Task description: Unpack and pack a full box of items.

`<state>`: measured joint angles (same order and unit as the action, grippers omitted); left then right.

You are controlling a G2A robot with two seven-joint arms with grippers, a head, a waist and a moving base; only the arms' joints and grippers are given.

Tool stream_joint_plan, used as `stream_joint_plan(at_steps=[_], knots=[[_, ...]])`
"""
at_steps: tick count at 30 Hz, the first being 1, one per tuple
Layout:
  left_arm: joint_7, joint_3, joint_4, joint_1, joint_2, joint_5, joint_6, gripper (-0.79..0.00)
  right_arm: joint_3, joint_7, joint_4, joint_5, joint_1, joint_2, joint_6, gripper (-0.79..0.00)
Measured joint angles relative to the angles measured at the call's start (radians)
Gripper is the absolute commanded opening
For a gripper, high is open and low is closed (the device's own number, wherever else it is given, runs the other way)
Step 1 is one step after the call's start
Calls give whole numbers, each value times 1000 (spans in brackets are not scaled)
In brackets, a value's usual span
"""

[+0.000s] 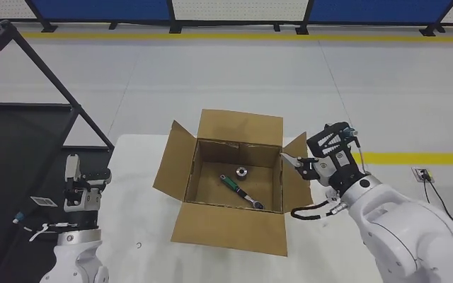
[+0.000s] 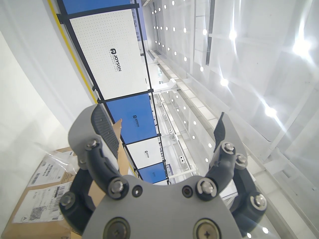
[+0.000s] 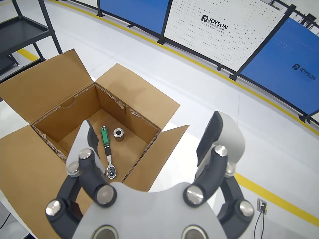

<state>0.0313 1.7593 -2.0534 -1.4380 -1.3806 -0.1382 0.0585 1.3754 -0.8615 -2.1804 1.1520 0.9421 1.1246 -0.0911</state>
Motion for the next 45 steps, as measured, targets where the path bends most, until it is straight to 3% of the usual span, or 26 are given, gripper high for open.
stream_joint_plan(at_steps=[13,20,30,36,45], knots=[[-12,-2,-2,0,1,11,-12,0,-40,35,12,-1,1,3,-22,0],[-26,-2,5,2,4,27,-11,0,-213,-53,133,-6,-178,27,-65,0],[-11,11,11,-9,5,5,-5,0,-482,-153,425,-72,-454,99,-10,0],[-9,10,11,-8,5,0,-6,0,-542,-194,552,-143,-507,129,20,0],[-9,10,11,-8,5,0,-6,0,-545,-204,555,-146,-509,129,12,0]])
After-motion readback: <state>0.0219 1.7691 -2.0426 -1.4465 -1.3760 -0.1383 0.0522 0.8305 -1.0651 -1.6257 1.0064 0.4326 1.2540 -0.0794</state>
